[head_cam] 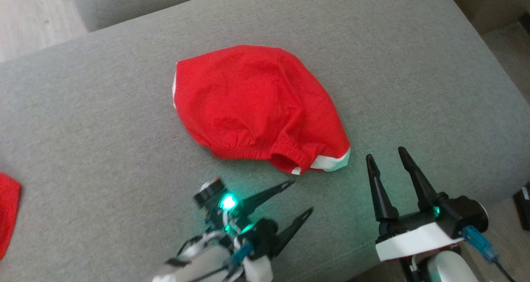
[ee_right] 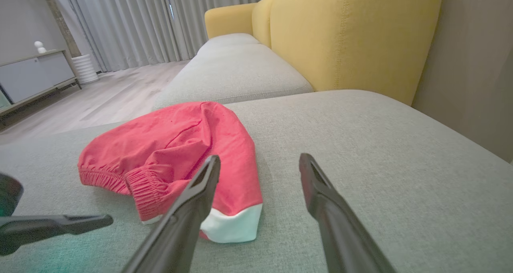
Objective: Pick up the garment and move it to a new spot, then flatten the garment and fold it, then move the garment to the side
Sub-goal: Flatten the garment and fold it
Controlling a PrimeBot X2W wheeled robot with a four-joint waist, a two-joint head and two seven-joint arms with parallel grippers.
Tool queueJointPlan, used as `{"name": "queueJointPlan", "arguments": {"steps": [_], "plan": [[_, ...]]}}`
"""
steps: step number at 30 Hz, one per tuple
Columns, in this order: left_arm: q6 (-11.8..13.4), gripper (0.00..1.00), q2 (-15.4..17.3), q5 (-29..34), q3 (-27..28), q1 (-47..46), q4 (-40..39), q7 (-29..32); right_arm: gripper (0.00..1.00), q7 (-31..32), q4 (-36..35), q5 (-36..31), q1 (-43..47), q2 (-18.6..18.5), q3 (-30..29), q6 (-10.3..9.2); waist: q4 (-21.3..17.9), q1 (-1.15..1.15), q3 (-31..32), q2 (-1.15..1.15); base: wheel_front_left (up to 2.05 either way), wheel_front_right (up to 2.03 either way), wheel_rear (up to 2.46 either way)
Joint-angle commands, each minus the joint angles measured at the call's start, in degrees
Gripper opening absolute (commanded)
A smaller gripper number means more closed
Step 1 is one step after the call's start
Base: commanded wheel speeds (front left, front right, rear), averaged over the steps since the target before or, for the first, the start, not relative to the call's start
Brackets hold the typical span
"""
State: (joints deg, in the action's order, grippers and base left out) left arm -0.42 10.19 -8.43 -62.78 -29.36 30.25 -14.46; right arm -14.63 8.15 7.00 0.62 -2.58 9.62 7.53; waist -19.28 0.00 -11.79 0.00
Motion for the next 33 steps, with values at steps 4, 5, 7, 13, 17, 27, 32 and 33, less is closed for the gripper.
{"name": "queueJointPlan", "arguments": {"steps": [4, 5, 7, 13, 17, 27, 32, 33], "plan": [[1.7, 1.0, 1.6, 1.5, 1.8, -0.8, -0.8, -0.5, 1.0, -0.4, -2.3, 0.4, -1.3, -0.3, 1.0, -0.04, -0.9, 0.0, -1.0, 0.0, 0.0, 0.0, 0.0], [2.0, 1.0, 1.4, 2.0, 1.8, -1.2, -0.6, -0.5, 1.0, -0.4, -2.3, 0.4, -1.3, -0.3, 0.9, -0.04, -0.9, 0.0, -1.3, 0.0, 0.0, 0.0, 0.0], [2.5, 1.0, 1.0, 3.0, 1.8, -2.3, 0.5, -0.5, 1.0, -0.4, -2.4, 0.5, -1.5, -0.3, 1.0, -0.04, -1.1, 0.0, -1.9, 0.0, 0.0, 0.0, 0.0], [4.2, 1.0, -0.7, 6.4, 1.1, -6.2, 4.4, -0.5, 1.0, -0.4, -2.6, 0.8, -2.7, -0.3, 1.8, -0.04, -1.9, 0.0, -3.8, 0.0, 0.0, 0.0, 0.0], [5.1, 1.0, -1.1, 7.4, 0.9, -7.9, 6.4, -0.5, 1.0, -0.4, -2.6, 0.9, -3.2, -0.3, 2.1, -0.04, -2.7, 0.0, -4.8, 0.0, 0.0, 0.0, 0.0], [5.6, 0.0, -1.0, 7.4, 1.1, -9.9, 7.3, -0.5, 1.0, -0.4, -2.5, 1.5, -3.7, -0.3, 2.0, -0.04, -4.0, 0.0, -6.1, 0.0, 0.0, 0.0, 0.0], [4.5, 0.0, -1.1, 6.4, 1.0, -9.6, 7.8, -0.5, 1.0, -0.4, -2.3, 1.6, -3.4, -0.3, 1.6, -0.04, -3.8, 0.0, -5.0, 0.0, 0.0, 0.0, 0.0], [3.9, 0.0, -1.3, 6.0, 1.1, -9.5, 7.6, -0.5, 1.0, -0.4, -2.2, 1.7, -3.2, -0.3, 1.5, -0.04, -3.6, 0.0, -4.5, 0.0, 0.0, 0.0, 0.0]]}}
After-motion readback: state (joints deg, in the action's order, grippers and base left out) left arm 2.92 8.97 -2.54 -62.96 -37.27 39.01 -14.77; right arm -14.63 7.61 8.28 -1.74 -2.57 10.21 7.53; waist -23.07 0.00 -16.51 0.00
